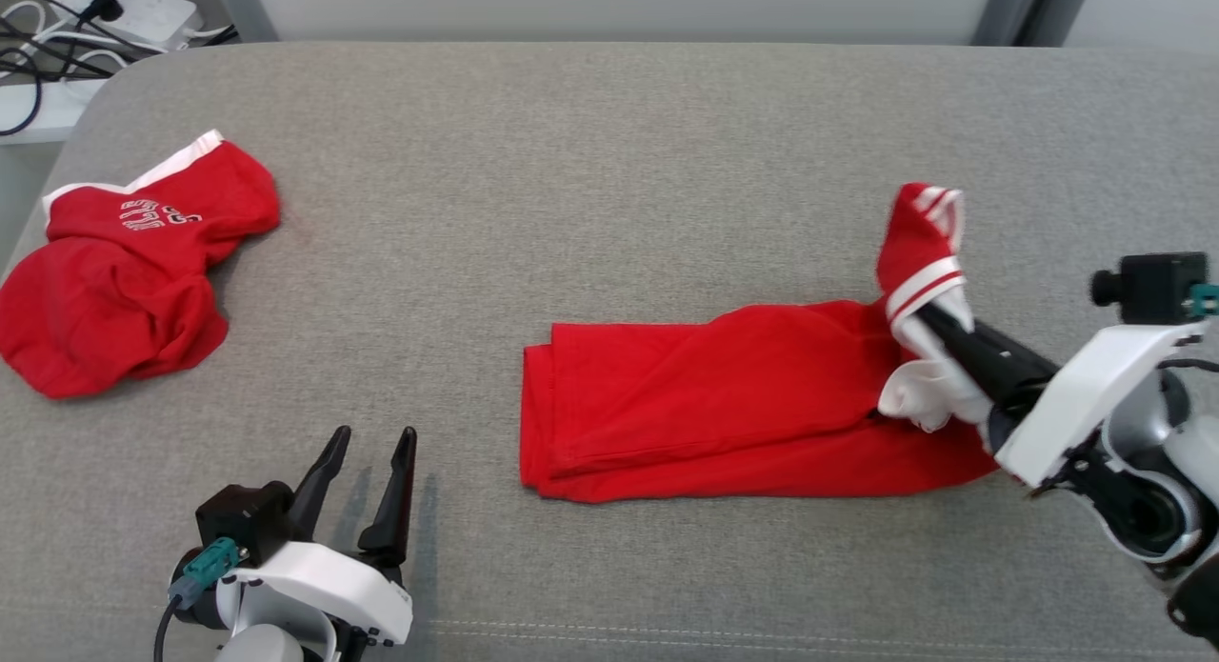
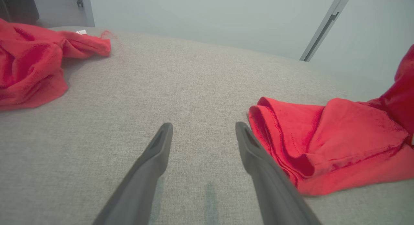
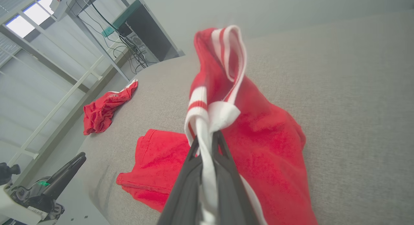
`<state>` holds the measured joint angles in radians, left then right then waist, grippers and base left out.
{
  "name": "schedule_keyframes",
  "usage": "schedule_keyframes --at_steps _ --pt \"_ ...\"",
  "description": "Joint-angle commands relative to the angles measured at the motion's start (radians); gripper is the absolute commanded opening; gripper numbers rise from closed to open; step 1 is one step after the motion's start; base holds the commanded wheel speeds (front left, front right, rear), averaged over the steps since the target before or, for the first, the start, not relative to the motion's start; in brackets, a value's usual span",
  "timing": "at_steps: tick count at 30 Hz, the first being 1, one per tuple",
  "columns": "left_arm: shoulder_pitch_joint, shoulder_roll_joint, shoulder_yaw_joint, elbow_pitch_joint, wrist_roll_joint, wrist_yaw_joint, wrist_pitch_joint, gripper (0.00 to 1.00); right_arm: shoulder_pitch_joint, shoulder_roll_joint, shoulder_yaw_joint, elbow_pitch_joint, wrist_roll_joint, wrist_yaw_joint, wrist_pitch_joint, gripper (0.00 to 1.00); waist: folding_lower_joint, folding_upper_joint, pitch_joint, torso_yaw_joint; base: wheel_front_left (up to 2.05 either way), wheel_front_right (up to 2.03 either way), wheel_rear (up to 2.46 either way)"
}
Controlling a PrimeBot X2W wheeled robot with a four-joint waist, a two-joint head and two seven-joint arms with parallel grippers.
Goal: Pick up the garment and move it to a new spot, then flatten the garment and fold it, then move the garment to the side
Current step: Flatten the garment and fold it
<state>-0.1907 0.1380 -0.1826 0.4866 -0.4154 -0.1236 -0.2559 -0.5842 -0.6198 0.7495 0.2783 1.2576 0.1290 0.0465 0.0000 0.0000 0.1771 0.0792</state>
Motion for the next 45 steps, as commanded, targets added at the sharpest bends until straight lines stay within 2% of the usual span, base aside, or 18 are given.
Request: schedule_keyframes --at_steps 1,5,10,18,23,24,25,26,31,35,38,41,45 --pt "-0.026 0.007 0.024 -0.02 -0.01 -0.007 -0.006 1.0 0.007 0.002 0.016 -0.056 0.001 0.002 0.04 0.0 0.0 0.0 0.001 0.02 0.0 0.0 0.0" --pt "-0.034 -0.004 0.008 -0.017 -0.015 -0.007 -0.006 1.0 -0.02 0.058 0.049 -0.068 -0.038 0.002 0.11 0.0 0.0 0.0 0.006 0.065 0.0 0.0 0.0" --pt "-0.039 -0.015 -0.004 -0.016 -0.021 -0.007 -0.006 1.0 -0.059 0.137 0.061 -0.017 -0.102 0.002 0.139 0.0 0.0 0.0 0.017 0.139 0.0 0.0 0.0" --pt "-0.031 -0.036 -0.022 -0.005 -0.034 -0.007 -0.006 1.0 -0.073 0.204 0.064 0.057 -0.141 0.002 0.161 0.0 0.0 0.0 0.021 0.23 0.0 0.0 0.0" --pt "-0.026 -0.04 -0.022 -0.004 -0.037 -0.007 -0.006 1.0 -0.073 0.227 0.065 0.086 -0.152 0.002 0.173 0.0 0.0 0.0 0.02 0.251 0.0 0.0 0.0" --pt "-0.026 -0.04 -0.021 -0.004 -0.038 -0.007 -0.006 1.0 -0.075 0.231 0.063 0.095 -0.157 0.002 0.174 0.02 0.0 0.0 0.02 0.252 0.0 0.0 0.0" --pt "-0.026 -0.04 -0.02 -0.003 -0.038 -0.007 -0.006 1.0 -0.076 0.236 0.057 0.107 -0.162 0.002 0.169 0.44 0.0 0.0 0.019 0.251 0.0 0.0 0.0" --pt "-0.026 -0.04 -0.018 -0.003 -0.038 -0.007 -0.006 1.0 -0.078 0.242 0.051 0.116 -0.165 0.002 0.164 1.0 0.0 0.0 0.018 0.249 0.0 0.0 0.0" --pt "-0.028 -0.037 -0.004 -0.012 -0.03 -0.007 -0.006 1.0 -0.097 0.252 -0.023 0.111 -0.154 0.002 0.109 1.0 0.0 0.0 0.013 0.223 0.0 0.0 0.0" --pt "-0.024 -0.034 0.009 -0.02 -0.021 -0.007 -0.006 1.0 -0.088 0.209 -0.13 0.099 -0.143 0.002 0.032 1.0 0.0 0.0 0.002 0.192 0.0 0.0 0.0" --pt "-0.019 -0.03 0.014 -0.025 -0.012 -0.007 -0.006 1.0 -0.032 0.152 -0.199 0.122 -0.15 0.002 -0.014 1.0 0.0 0.0 -0.005 0.17 0.0 0.0 0.0" --pt "-0.019 -0.027 0.021 -0.031 -0.006 -0.007 -0.006 1.0 0.063 0.122 -0.24 0.153 -0.136 0.002 -0.035 1.0 0.0 0.0 -0.008 0.151 0.0 0.0 0.0" --pt "-0.022 -0.022 0.024 -0.037 0.0 -0.007 -0.006 1.0 0.176 0.134 -0.251 0.169 -0.108 0.002 -0.046 1.0 0.0 0.0 -0.003 0.13 0.0 0.0 0.0"
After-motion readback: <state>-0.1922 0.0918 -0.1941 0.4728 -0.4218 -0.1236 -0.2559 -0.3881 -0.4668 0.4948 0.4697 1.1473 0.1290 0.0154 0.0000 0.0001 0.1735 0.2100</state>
